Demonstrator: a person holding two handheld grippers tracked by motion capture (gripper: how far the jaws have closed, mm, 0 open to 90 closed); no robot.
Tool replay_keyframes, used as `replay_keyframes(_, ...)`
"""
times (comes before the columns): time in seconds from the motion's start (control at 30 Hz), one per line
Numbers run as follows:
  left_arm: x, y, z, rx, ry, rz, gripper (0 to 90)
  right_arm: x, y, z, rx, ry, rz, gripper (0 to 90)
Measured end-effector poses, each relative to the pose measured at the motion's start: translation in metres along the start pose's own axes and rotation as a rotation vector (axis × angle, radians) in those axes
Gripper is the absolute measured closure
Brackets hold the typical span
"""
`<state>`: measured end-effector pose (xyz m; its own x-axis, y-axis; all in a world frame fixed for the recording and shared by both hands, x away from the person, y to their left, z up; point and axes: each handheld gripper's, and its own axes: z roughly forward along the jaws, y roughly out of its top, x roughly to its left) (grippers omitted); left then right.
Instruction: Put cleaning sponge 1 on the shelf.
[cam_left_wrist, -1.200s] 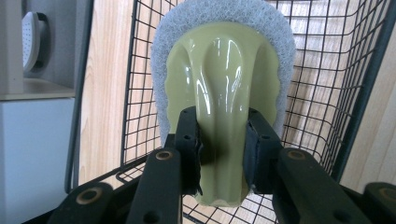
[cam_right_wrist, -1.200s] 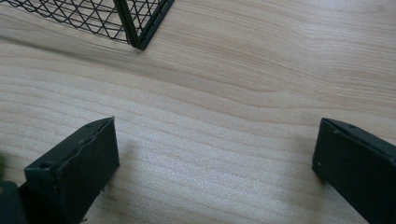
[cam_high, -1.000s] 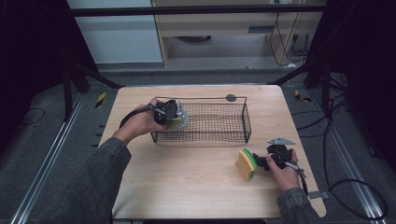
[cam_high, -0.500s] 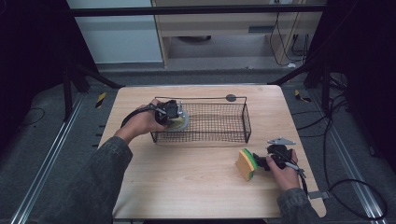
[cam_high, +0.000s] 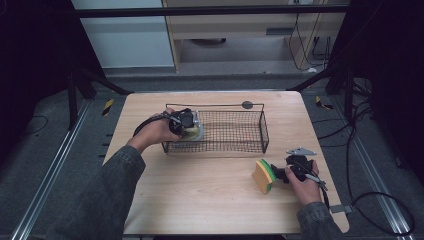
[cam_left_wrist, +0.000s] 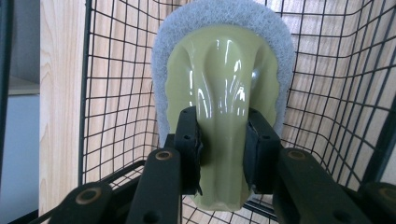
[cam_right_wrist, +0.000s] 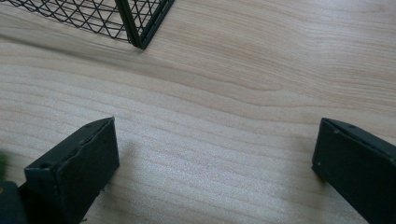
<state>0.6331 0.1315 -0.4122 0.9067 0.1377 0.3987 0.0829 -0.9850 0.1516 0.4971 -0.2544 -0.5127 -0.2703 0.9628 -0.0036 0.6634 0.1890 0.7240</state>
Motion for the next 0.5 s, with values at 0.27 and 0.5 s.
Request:
replay_keyframes(0.27, -0.0008, 0.0015, 0.0025, 0.009, -0.016, 0.000, 69.7, 0.0001, -0.0002, -0.0002, 0.001, 0.000, 0.000, 0.7)
replay_keyframes(0.5, -0.0011, 0.0020, 0.0036, 0.002, -0.022, -0.001, 69.0, 0.0004, -0.0002, -0.0003, 0.000, 0.001, 0.004, 0.7)
